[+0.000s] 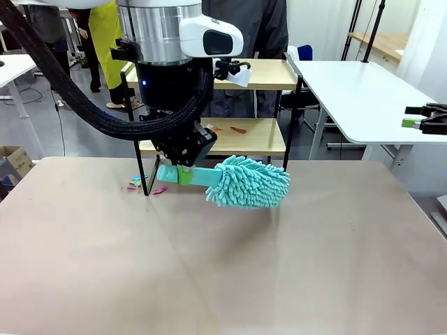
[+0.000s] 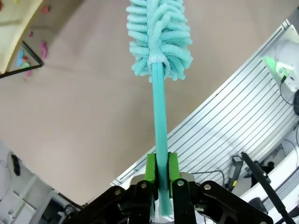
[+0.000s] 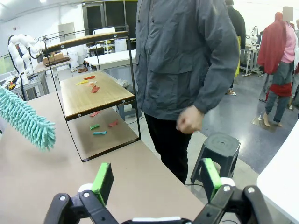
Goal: Clean the shelf.
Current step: Clean the specific section of the Shelf indicated by the human with the Duster.
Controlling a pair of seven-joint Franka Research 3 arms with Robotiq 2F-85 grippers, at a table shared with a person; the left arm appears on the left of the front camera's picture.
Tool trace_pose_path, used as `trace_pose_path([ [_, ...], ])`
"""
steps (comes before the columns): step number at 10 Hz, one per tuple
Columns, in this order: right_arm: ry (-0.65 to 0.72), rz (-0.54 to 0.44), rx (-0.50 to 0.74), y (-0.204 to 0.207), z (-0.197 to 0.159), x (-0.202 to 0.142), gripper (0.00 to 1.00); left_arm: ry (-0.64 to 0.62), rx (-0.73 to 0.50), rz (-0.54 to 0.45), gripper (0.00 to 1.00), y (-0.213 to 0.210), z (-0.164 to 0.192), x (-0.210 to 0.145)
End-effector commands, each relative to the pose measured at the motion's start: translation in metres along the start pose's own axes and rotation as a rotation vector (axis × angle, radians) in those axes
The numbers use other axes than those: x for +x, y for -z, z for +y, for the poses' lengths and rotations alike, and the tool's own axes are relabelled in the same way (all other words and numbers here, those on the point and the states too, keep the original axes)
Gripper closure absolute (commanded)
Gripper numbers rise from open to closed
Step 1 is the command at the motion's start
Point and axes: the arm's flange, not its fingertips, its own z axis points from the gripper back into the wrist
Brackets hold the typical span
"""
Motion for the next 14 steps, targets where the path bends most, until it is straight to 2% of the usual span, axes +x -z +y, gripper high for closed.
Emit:
trace_pose_path([
  [1,-0.004,0.003,-0.001,0.001,0.001,0.003,0.00,-0.001,-0.003,0.007,0.87,0.002,0.001,0.001],
  [3,-0.004,0.003,-0.001,0.001,0.001,0.003,0.00,-0.137,-0.055,-0.005,0.87,0.030,-0.019,0.020],
  [5,-0.004,0.003,-0.001,0.001,0.001,0.003,0.00,-0.289,-0.022,-0.049,0.87,0.044,-0.037,0.026],
  [7,-0.004,0.003,-0.001,0.001,0.001,0.003,0.00,-0.462,0.042,-0.026,0.87,0.050,-0.054,0.033],
  [9,-0.004,0.003,-0.001,0.001,0.001,0.003,0.00,-0.543,0.068,-0.060,0.87,0.059,-0.065,0.049],
  [14,-0.004,0.003,-0.001,0.001,0.001,0.003,0.00,-0.579,0.129,-0.222,0.87,0.101,-0.072,0.104],
])
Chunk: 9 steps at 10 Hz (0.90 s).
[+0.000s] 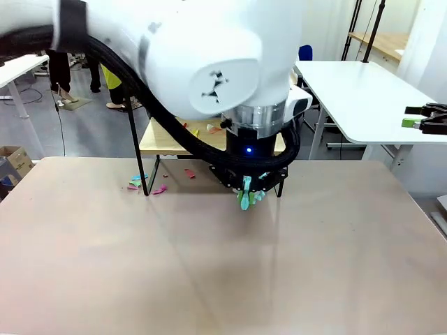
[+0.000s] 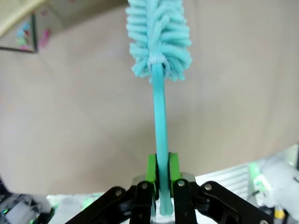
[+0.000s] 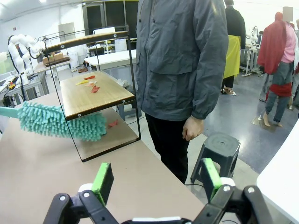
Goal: Clean the shelf.
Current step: Clean the specific section of the Shelf indicated by the human with the Duster.
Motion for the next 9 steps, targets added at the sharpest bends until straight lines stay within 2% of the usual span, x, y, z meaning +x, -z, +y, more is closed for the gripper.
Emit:
trace_pose_path([
  [1,-0.004,0.004,-0.001,0.002,0.001,0.003,0.00,-0.029,0.007,-0.071,0.87,0.008,-0.013,0.009],
  [4,-0.004,0.004,-0.001,0.002,0.001,0.003,0.00,-0.057,-0.004,-0.145,0.87,0.032,-0.014,0.028],
  [6,-0.004,0.004,-0.001,0.002,0.001,0.003,0.00,-0.063,0.030,-0.170,0.87,0.057,-0.022,0.042],
  [9,-0.004,0.004,-0.001,0.002,0.001,0.003,0.00,-0.105,-0.018,-0.184,0.87,0.096,-0.031,0.061],
])
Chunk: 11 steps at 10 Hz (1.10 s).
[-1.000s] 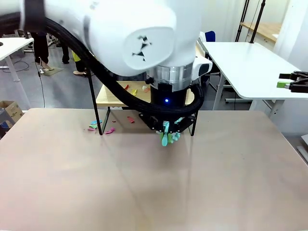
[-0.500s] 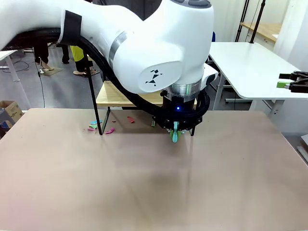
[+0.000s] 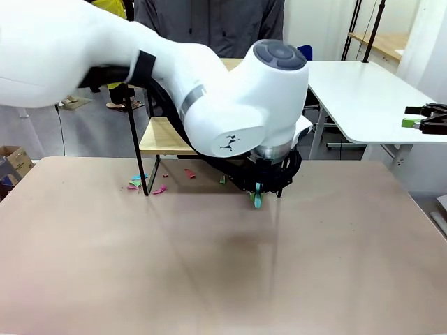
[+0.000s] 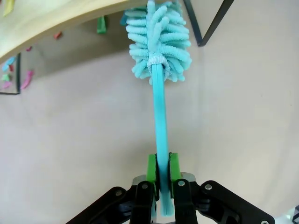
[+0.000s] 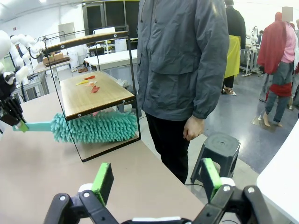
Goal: Clean the shelf.
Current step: Clean the specific section of the Shelf indicated by the human with the Duster.
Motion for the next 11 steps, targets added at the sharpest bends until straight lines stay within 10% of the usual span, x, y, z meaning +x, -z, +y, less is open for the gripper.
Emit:
trace_pose_path([
  [1,-0.004,0.004,-0.001,0.001,0.001,0.003,0.00,-0.039,-0.044,-0.020,0.87,0.017,-0.013,0.006],
  [7,-0.004,0.004,-0.001,0.001,0.001,0.003,0.00,-0.120,-0.051,0.142,0.87,0.049,0.001,0.000],
  [11,-0.004,0.004,-0.001,0.001,0.001,0.003,0.00,-0.071,-0.048,0.070,0.87,0.050,-0.006,0.002],
])
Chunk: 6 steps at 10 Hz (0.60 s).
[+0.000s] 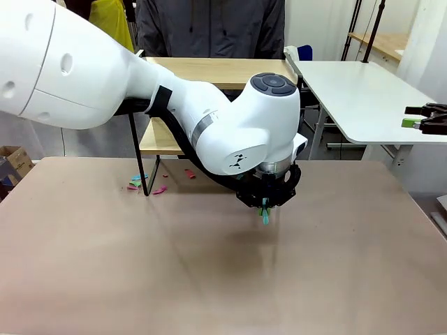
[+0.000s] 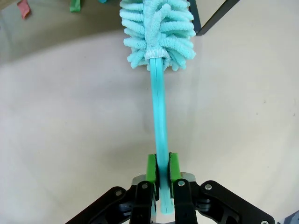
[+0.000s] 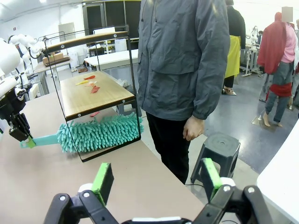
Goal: Clean the shelf.
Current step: Clean the specific section of the Shelf indicated by the human with the Duster.
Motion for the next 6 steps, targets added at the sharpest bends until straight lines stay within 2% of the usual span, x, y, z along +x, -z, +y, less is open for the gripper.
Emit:
trace_pose_path([
  [1,-0.004,0.004,-0.001,0.001,0.001,0.003,0.00,0.013,0.005,-0.018,0.87,0.001,0.002,0.000],
  [3,-0.004,0.004,-0.001,0.001,0.001,0.003,0.00,-0.019,0.016,-0.021,0.87,-0.004,0.003,-0.002],
  [5,-0.004,0.004,-0.001,0.001,0.001,0.003,0.00,-0.037,0.031,-0.019,0.87,0.003,0.021,-0.006],
  [6,-0.004,0.004,-0.001,0.001,0.001,0.003,0.00,-0.028,0.033,0.013,0.87,0.016,0.038,-0.007],
])
